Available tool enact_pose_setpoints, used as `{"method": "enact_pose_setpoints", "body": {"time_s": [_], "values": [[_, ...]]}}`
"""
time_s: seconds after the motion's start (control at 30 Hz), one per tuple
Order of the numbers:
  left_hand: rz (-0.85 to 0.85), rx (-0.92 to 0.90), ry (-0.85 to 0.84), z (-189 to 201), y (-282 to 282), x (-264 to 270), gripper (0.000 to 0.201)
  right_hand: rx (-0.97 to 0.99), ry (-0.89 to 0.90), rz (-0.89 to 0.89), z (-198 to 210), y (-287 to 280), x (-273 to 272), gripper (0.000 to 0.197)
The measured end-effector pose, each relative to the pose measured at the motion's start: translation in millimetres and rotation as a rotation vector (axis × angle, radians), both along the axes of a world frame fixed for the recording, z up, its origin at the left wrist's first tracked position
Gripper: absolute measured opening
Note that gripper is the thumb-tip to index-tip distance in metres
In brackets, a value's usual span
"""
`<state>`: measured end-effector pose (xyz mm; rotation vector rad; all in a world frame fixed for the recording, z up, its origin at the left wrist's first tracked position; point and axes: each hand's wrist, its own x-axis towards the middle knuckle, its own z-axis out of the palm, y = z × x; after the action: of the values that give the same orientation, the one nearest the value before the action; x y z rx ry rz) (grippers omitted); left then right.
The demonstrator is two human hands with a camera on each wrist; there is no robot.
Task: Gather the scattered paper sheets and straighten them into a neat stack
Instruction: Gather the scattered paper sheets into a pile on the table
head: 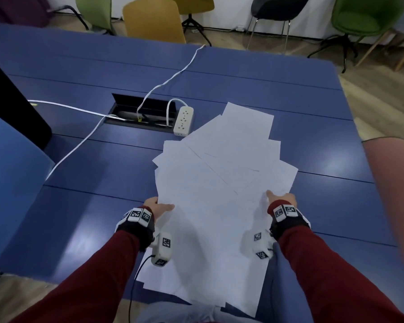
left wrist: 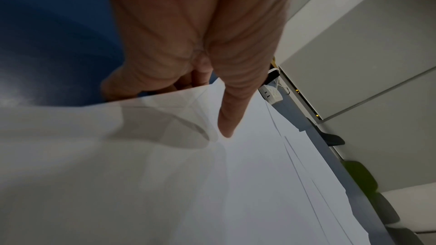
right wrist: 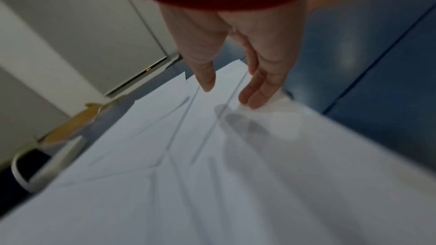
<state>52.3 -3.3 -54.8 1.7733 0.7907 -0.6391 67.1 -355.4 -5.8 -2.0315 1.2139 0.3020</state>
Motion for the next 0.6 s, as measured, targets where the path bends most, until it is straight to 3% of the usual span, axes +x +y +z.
{"method": "enact_pose_setpoints", "body": {"time_s": [0.07,0.13,0.2,0.27,0.37,0.43,0.5,0.6], "values": [[-0.047,0.033,0.003,-1.2,-0.9,-0.4,0.042,0.023,0.072,0.071,6.6,11.7,4.0,0.067],[-0.095,0.082,0.001,-1.4,-2.8,-0.9,0.043,-0.076,0.258,0.285,11.9,25.6,4.0,0.054],[-0.144,0.148,-0.005,3.2,-6.6,-3.2,0.04,-0.207,0.401,0.496,13.4,39.5,4.5,0.055],[-0.183,0.19,-0.015,4.8,-7.9,-4.4,0.041,-0.233,0.484,0.553,7.6,50.1,8.6,0.061],[-0.229,0.224,-0.028,5.0,-7.7,-6.5,0.037,-0.021,0.333,0.231,9.6,57.1,12.6,0.085],[-0.242,0.228,-0.031,4.6,-8.5,-7.3,0.034,-0.023,0.257,0.051,15.0,53.2,13.6,0.094],[-0.262,0.22,-0.032,3.5,-6.9,-8.6,0.033,-0.046,0.248,0.019,20.6,45.4,15.1,0.088],[-0.269,0.179,-0.024,-1.9,-0.6,-6.6,0.039,-0.028,0.199,-0.045,26.9,28.6,20.1,0.102]]}}
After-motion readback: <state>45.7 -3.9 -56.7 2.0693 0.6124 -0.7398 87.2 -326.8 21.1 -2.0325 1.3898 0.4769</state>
